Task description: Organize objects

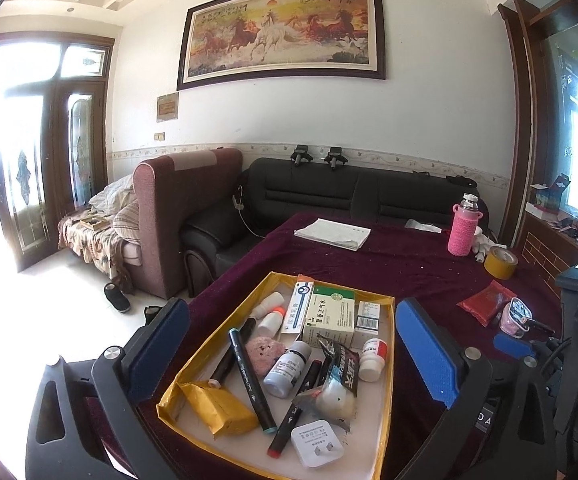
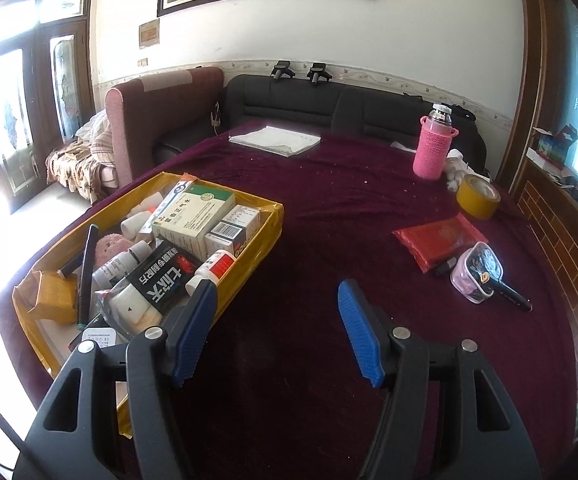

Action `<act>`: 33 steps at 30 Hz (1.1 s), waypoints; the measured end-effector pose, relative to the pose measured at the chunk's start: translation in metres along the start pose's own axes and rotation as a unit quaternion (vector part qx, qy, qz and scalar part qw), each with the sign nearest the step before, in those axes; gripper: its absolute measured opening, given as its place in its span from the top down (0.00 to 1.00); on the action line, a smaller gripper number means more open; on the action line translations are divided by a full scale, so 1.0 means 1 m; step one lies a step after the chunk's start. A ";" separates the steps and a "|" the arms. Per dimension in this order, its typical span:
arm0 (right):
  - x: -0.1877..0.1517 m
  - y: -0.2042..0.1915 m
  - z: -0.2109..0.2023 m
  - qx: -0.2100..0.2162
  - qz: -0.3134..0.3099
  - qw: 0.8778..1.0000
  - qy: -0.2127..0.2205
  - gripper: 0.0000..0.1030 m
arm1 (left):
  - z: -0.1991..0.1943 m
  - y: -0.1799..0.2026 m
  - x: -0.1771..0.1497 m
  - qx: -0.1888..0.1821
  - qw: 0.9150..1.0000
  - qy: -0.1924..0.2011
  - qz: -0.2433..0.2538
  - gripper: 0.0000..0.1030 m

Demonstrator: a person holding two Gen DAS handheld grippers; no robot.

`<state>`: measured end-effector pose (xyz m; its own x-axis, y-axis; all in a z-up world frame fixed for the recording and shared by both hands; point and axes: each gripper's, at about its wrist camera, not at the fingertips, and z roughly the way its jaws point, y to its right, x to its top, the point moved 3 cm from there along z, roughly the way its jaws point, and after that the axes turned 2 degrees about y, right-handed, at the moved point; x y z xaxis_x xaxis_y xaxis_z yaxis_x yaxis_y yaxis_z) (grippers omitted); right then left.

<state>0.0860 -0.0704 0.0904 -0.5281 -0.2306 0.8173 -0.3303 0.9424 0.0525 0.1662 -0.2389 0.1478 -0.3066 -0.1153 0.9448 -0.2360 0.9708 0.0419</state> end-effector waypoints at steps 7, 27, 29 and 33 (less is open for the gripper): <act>-0.007 -0.002 0.000 -0.005 -0.001 1.000 -0.003 0.40 | -0.014 0.006 0.001 -0.017 0.999 0.032 0.017 0.01; 0.012 0.014 -0.005 -0.012 0.006 1.000 0.008 0.34 | -0.052 0.078 0.049 -0.093 0.991 0.080 0.058 0.01; 0.007 0.012 -0.003 -0.007 0.008 1.000 0.005 0.33 | -0.049 0.079 0.038 -0.082 0.992 0.072 0.056 0.01; -0.004 0.005 0.005 -0.018 0.002 1.000 -0.004 0.33 | -0.031 0.066 0.019 -0.096 0.995 0.033 0.018 0.01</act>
<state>0.0827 -0.0658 0.0846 -0.5363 -0.2290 0.8124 -0.3007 0.9512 0.0696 0.1734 -0.1708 0.1787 -0.2490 -0.0717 0.9658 -0.0433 0.9971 0.0629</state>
